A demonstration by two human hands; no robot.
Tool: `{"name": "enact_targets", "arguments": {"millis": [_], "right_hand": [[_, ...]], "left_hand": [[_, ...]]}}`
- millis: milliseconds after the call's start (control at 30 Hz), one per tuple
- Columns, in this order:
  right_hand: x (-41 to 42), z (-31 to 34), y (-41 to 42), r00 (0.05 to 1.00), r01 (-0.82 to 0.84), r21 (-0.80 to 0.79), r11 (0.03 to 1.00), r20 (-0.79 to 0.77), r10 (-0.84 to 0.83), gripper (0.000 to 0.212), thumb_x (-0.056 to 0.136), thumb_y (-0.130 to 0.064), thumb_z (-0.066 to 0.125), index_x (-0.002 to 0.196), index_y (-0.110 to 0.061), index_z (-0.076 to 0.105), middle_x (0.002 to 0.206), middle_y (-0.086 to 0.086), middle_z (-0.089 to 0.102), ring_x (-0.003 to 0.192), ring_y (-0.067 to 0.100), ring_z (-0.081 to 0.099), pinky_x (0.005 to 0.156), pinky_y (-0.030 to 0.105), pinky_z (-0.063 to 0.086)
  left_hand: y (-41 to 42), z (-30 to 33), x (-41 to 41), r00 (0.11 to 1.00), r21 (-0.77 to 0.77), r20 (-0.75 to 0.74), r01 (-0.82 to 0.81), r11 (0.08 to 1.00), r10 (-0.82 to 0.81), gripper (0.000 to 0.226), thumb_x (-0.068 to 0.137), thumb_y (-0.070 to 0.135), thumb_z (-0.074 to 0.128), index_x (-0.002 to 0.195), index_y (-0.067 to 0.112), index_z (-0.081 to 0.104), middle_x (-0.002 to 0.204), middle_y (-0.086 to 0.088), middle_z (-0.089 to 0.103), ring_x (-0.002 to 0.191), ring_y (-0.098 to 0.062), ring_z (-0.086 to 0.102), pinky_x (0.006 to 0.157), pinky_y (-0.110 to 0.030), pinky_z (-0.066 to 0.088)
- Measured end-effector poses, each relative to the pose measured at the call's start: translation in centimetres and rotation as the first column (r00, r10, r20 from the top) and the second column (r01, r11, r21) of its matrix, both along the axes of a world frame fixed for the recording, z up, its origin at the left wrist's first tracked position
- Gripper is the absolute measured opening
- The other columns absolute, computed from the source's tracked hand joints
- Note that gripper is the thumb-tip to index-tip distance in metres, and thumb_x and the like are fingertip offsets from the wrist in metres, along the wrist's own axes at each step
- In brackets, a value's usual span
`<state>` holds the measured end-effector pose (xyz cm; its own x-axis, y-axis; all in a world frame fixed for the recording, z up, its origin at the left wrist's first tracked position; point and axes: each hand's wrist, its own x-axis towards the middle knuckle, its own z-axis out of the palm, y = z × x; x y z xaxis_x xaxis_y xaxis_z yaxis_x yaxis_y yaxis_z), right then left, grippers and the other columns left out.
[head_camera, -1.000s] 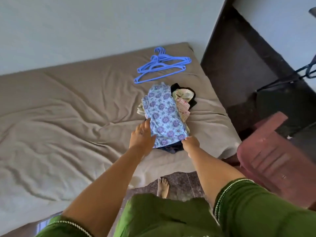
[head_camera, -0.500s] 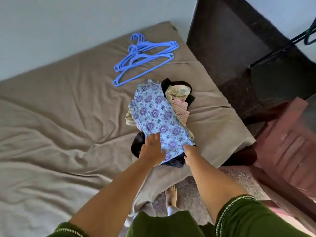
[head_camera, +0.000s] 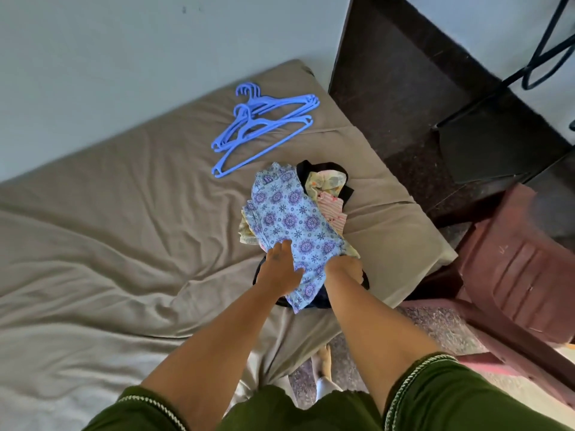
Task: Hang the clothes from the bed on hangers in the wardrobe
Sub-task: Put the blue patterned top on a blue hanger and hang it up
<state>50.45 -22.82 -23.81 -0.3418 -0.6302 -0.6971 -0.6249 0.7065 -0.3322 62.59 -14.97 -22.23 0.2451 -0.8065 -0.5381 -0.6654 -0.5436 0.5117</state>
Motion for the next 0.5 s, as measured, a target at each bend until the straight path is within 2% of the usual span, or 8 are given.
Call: {"name": "enact_targets", "arguments": {"millis": [67, 167, 233, 300, 333, 400, 500], "right_hand": [[1.9, 2.6, 0.0, 0.993, -0.087, -0.035, 0.996, 0.078, 0.090, 0.041, 0.093, -0.025, 0.040, 0.130, -0.013, 0.052, 0.128, 0.006, 0.055, 0.117, 0.026, 0.054, 0.090, 0.033, 0.044], [6.3, 6.3, -0.9, 0.984, -0.090, -0.079, 0.993, 0.150, 0.101, 0.037, 0.097, -0.020, 0.046, 0.131, -0.005, 0.049, 0.118, 0.012, 0.060, 0.106, 0.027, 0.060, 0.078, 0.030, 0.047], [8.6, 9.2, -1.1, 0.982, -0.106, -0.104, 0.989, 0.147, 0.120, 0.033, 0.099, -0.020, 0.047, 0.128, -0.003, 0.049, 0.102, 0.013, 0.061, 0.093, 0.028, 0.061, 0.074, 0.031, 0.048], [10.0, 11.4, -0.8, 0.955, -0.044, -0.235, 0.971, 0.276, 0.110, 0.023, 0.099, -0.014, 0.046, 0.120, -0.004, 0.048, 0.101, 0.015, 0.058, 0.082, 0.027, 0.054, 0.066, 0.032, 0.040], [10.2, 12.6, -0.6, 0.940, 0.004, -0.327, 0.945, 0.323, 0.108, 0.020, 0.099, -0.012, 0.045, 0.117, -0.005, 0.047, 0.100, 0.016, 0.057, 0.078, 0.025, 0.050, 0.064, 0.032, 0.037], [10.4, 14.5, -0.6, 0.914, 0.077, -0.458, 0.885, 0.387, 0.121, 0.021, 0.099, -0.012, 0.043, 0.119, -0.008, 0.042, 0.096, 0.015, 0.055, 0.070, 0.023, 0.047, 0.062, 0.033, 0.033], [11.2, 16.3, -1.1, 0.874, 0.032, -0.606, 0.795, 0.403, 0.271, 0.047, 0.094, 0.001, 0.040, 0.136, -0.015, 0.030, 0.092, 0.013, 0.053, 0.071, 0.029, 0.051, 0.060, 0.036, 0.036]], "left_hand": [[0.2, 0.8, 0.1, 1.000, 0.011, -0.020, -0.009, 1.000, 0.010, 0.072, 0.092, 0.029, 0.060, 0.148, 0.009, 0.020, 0.145, -0.009, 0.032, 0.138, -0.029, 0.027, 0.108, -0.041, 0.035], [0.2, 2.1, 0.3, 0.996, -0.004, -0.065, -0.054, 0.999, 0.054, 0.069, 0.088, 0.031, 0.062, 0.144, 0.008, 0.028, 0.138, -0.009, 0.040, 0.133, -0.030, 0.037, 0.102, -0.038, 0.038], [0.1, 3.2, 0.8, 0.988, -0.064, -0.072, -0.138, 0.988, 0.134, 0.051, 0.084, 0.032, 0.062, 0.126, 0.010, 0.042, 0.114, -0.007, 0.050, 0.114, -0.031, 0.052, 0.080, -0.035, 0.042], [0.1, 4.9, 1.8, 0.958, -0.144, -0.052, -0.288, 0.947, 0.283, 0.029, 0.087, 0.029, 0.058, 0.108, 0.014, 0.046, 0.096, -0.005, 0.056, 0.094, -0.031, 0.059, 0.065, -0.033, 0.041], [0.1, 5.9, 2.7, 0.933, -0.171, -0.034, -0.358, 0.918, 0.358, 0.021, 0.090, 0.026, 0.055, 0.108, 0.016, 0.048, 0.095, -0.005, 0.061, 0.091, -0.031, 0.061, 0.064, -0.033, 0.042], [0.0, 8.4, 4.7, 0.883, -0.228, -0.063, -0.467, 0.854, 0.466, 0.021, 0.093, 0.019, 0.051, 0.113, 0.019, 0.055, 0.097, -0.003, 0.065, 0.091, -0.028, 0.062, 0.067, -0.032, 0.043], [-1.0, 13.2, 8.1, 0.888, -0.354, -0.088, -0.451, 0.819, 0.451, 0.028, 0.092, 0.015, 0.052, 0.118, 0.021, 0.059, 0.106, -0.003, 0.067, 0.098, -0.028, 0.062, 0.074, -0.031, 0.044]]}}
